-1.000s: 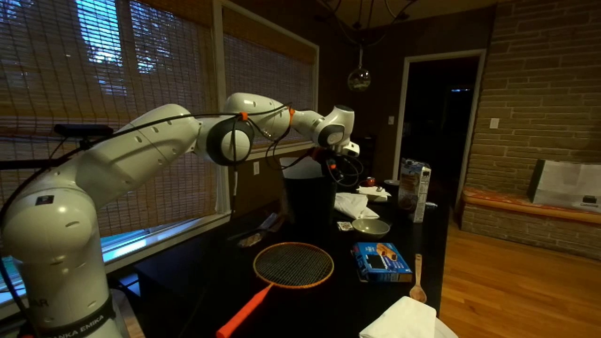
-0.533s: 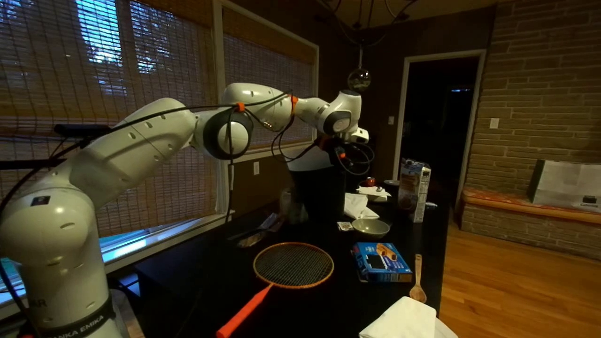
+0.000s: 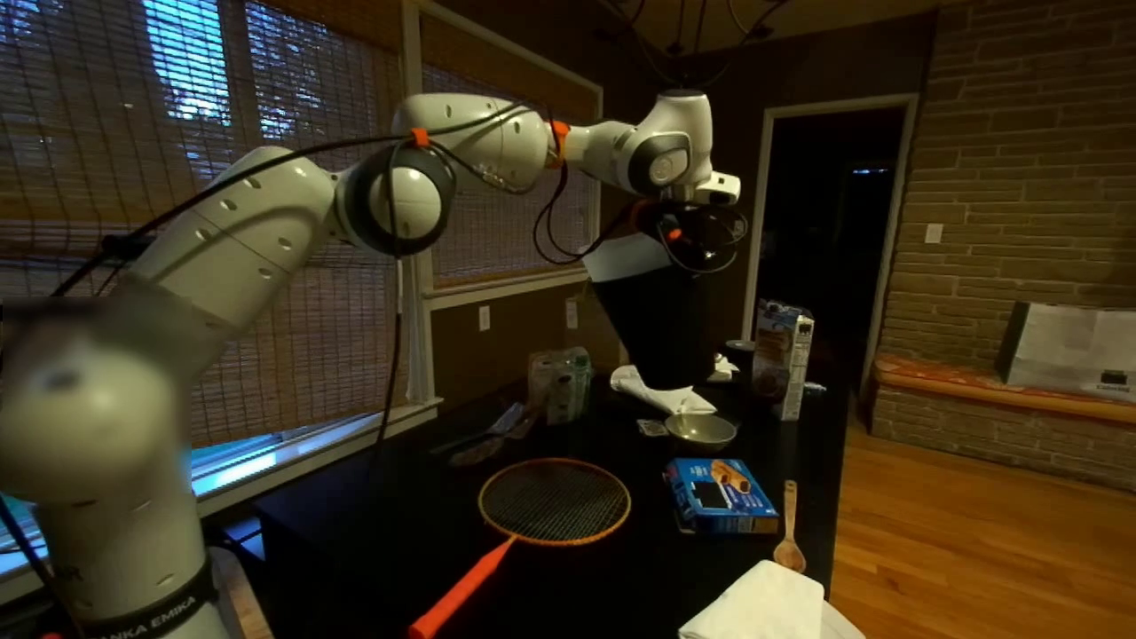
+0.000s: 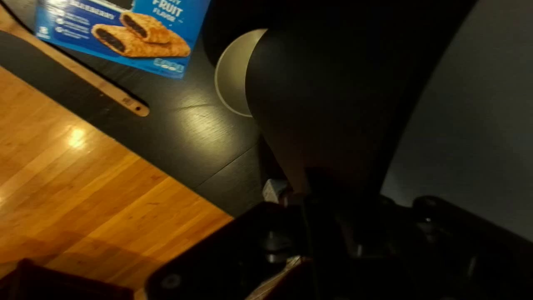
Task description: Move the black bucket to the right
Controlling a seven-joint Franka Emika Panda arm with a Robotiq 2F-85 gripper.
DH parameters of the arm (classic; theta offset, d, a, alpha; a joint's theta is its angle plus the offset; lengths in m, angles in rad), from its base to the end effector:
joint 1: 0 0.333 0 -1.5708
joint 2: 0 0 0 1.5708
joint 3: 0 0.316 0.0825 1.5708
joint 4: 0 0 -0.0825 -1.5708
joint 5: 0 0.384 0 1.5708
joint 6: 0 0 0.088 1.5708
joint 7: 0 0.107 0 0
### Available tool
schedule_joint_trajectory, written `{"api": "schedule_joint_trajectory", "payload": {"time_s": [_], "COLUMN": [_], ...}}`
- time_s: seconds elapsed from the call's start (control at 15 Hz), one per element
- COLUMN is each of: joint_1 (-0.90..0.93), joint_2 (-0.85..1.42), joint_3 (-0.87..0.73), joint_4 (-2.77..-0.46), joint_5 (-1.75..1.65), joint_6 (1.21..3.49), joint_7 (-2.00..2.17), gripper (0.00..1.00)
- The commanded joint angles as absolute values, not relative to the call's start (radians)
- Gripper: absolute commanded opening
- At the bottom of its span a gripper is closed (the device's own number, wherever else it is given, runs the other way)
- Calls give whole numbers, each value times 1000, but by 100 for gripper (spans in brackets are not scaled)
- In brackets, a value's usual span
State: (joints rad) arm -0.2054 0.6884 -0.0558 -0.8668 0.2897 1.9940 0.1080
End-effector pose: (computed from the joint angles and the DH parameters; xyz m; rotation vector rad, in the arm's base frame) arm 0.7546 -0.1652 0.5560 -2.7889 0.5782 -0.6600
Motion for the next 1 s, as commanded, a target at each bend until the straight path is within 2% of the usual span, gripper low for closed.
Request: {"api": "schedule_joint_trajectory", "payload": {"time_s": [0.0, 0.07, 0.27, 0.33, 0.4, 0.93], "joint_1": [-205, -207, -204, -200, -205, -166], "joint_2": [654, 632, 649, 659, 652, 398], "joint_3": [-81, -94, -94, -92, -97, -280], "joint_4": [-902, -926, -928, -928, -951, -1383], "joint_5": [285, 283, 283, 283, 289, 275], "joint_6": [2006, 2005, 1996, 1997, 2003, 2273], "joint_7": [138, 139, 131, 131, 142, 325], "gripper": [2, 8, 8, 2, 2, 2]}}
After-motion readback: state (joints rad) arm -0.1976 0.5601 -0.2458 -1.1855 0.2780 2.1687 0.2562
